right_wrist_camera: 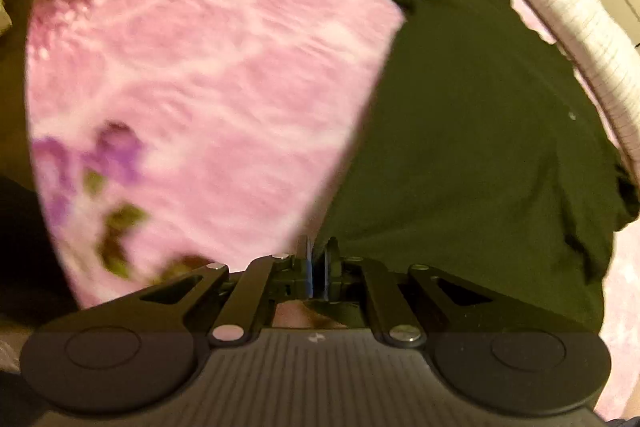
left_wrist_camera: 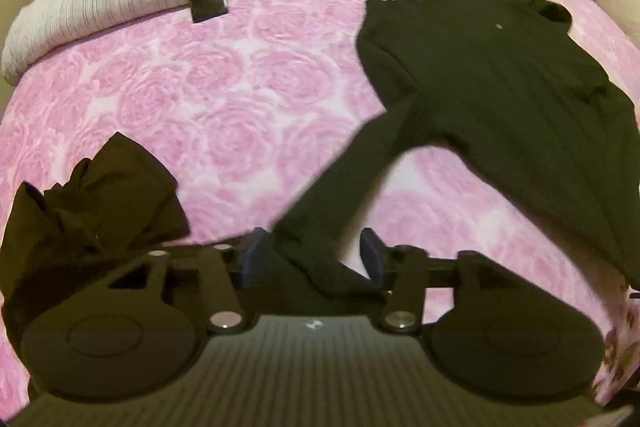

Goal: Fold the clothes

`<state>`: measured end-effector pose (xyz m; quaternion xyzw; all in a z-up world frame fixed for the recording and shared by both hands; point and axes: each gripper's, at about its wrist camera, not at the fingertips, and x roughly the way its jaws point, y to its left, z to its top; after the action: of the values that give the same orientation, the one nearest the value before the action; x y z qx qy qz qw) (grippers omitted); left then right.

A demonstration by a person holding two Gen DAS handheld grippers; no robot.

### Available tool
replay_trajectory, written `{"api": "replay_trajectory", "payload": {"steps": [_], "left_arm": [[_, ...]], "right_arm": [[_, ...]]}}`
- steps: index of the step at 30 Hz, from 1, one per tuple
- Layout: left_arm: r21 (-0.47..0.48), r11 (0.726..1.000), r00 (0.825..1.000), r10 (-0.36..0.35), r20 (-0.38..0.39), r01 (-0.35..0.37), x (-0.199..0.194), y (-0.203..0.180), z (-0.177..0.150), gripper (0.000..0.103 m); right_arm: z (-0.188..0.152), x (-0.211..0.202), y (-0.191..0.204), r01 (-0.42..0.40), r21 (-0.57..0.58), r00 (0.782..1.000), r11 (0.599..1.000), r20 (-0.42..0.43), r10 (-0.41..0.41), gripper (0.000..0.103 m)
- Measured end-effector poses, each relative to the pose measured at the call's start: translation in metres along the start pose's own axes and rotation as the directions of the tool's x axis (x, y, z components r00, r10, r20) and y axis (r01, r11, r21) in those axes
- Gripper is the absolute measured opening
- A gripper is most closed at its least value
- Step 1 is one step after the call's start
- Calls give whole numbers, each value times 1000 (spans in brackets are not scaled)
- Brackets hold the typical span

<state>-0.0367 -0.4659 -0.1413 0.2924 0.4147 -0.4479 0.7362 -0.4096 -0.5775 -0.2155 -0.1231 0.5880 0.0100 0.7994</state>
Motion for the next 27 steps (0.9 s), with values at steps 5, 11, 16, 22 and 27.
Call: {"api": "replay_trajectory", "payload": {"steps": [5,11,16,22,27], "left_arm": [[-83,991,995,-101,2,101,-19,-59,-31,51],[-294,900,932,-357,-67,323,10,-169,-68,57],[-487,812,905,-415,-96,321,57,-248,-88,57],[-508,836,937,-319,-143,207,85,-301,-94,61],[-554,804,934,-336,-121,218,90,-304,-92,2]], "right_arm": [[1,-14,-16,-143,173,989,974,64,134,32],[-53,-28,-120,-87,351,990,932,137,41,48],[-125,2,-271,-56,537,991,842,133,-19,51],[-162,54,-420,-48,559,990,828,137,-35,52],[-170,104,-472,-195,579,979,792,165,120,52]]}}
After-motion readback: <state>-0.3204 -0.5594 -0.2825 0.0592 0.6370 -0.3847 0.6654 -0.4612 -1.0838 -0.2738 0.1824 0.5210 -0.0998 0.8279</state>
